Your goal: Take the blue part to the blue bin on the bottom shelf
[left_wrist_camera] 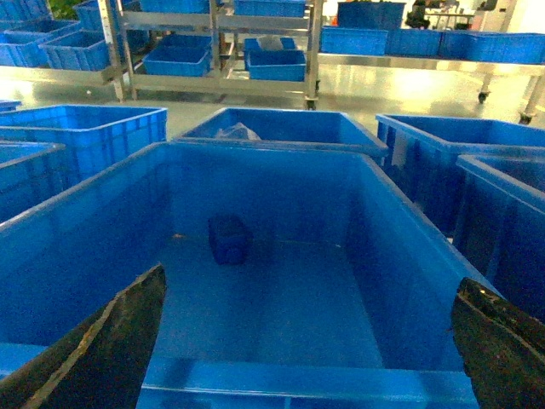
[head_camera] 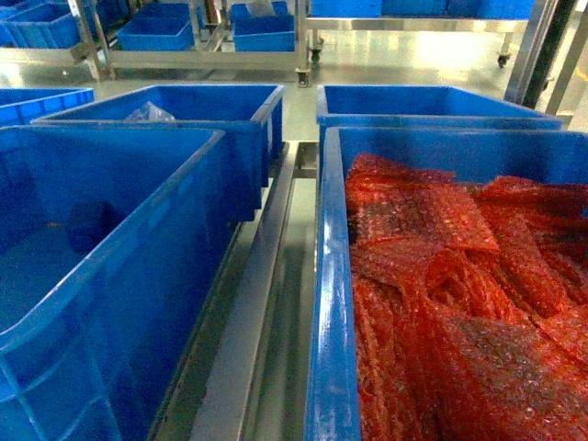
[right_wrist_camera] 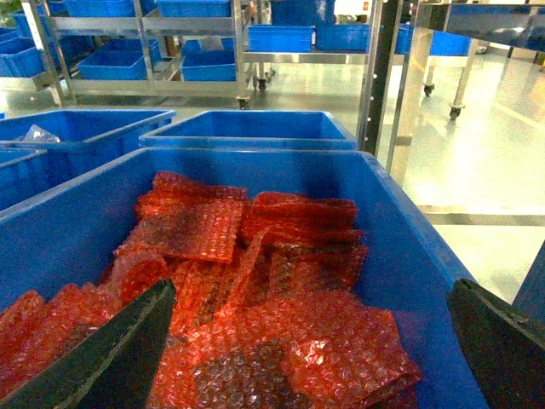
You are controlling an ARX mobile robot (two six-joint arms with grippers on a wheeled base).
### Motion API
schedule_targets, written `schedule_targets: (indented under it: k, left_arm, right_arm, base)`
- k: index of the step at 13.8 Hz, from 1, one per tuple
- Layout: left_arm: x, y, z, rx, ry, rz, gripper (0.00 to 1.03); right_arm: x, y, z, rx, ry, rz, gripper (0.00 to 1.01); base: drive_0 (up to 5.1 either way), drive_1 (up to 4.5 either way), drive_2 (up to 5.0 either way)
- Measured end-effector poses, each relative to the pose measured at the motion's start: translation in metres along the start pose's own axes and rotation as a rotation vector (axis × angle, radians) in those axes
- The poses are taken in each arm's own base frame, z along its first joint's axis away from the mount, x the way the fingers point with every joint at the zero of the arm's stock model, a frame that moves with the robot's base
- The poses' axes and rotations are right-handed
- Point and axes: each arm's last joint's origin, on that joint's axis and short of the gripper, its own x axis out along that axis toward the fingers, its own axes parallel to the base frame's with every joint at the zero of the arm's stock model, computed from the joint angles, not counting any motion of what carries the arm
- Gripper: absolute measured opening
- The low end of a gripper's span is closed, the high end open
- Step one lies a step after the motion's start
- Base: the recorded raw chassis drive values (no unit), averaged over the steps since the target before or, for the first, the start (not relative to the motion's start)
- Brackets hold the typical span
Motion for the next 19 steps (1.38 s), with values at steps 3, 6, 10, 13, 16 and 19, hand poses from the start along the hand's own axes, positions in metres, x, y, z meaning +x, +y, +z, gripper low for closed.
schedule_targets:
  k: [3, 6, 10, 13, 16, 19]
  left_arm:
    - [0.0000, 0.0000, 0.0000, 0.000, 0.000, 0.000, 0.98]
    - [0.0000, 0.0000, 0.0000, 0.000, 0.000, 0.000, 0.98]
    - [0.0000, 0.0000, 0.0000, 0.000, 0.000, 0.000, 0.98]
    - [0.0000, 0.0000, 0.0000, 0.000, 0.000, 0.000, 0.98]
    - [0.0000, 0.0000, 0.0000, 0.000, 0.000, 0.000, 0.98]
    - [0.0000, 0.0000, 0.0000, 0.000, 0.000, 0.000, 0.98]
  right_arm:
    - [0.0000, 0.0000, 0.0000, 0.000, 0.000, 0.000, 0.98]
    - [0.0000, 0.0000, 0.0000, 0.000, 0.000, 0.000, 0.98]
    - [0.0000, 0.0000, 0.0000, 0.000, 0.000, 0.000, 0.98]
    - [0.0000, 0.0000, 0.0000, 0.000, 0.000, 0.000, 0.98]
    - [0.0000, 0.0000, 0.0000, 0.000, 0.000, 0.000, 0.98]
    - [0.0000, 0.0000, 0.0000, 0.000, 0.000, 0.000, 0.98]
  base:
    - [0.0, 0.00, 0.0]
    - [0.0, 0.00, 0.0]
    - [0.0, 0.00, 0.0]
    - [0.0, 0.00, 0.0]
    - [0.0, 0.00, 0.0]
    - [0.0, 0.00, 0.0]
